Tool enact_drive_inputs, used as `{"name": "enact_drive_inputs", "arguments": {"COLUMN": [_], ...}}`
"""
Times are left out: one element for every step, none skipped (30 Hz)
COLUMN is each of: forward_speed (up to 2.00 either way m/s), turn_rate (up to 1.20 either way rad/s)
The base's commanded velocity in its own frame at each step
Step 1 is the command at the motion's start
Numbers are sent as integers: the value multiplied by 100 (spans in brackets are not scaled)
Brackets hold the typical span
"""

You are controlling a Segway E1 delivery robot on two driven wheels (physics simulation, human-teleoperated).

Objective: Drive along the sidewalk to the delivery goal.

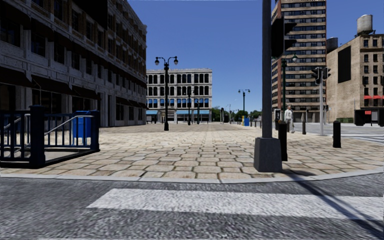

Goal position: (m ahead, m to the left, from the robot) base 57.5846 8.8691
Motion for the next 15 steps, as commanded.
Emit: {"name": "enact_drive_inputs", "arguments": {"forward_speed": [179,156,151,150,150,148,143,135,129,129,118,116,115,114,114], "turn_rate": [0,0,0,0,0,0,0,0,0,0,0,0,0,0,0]}}
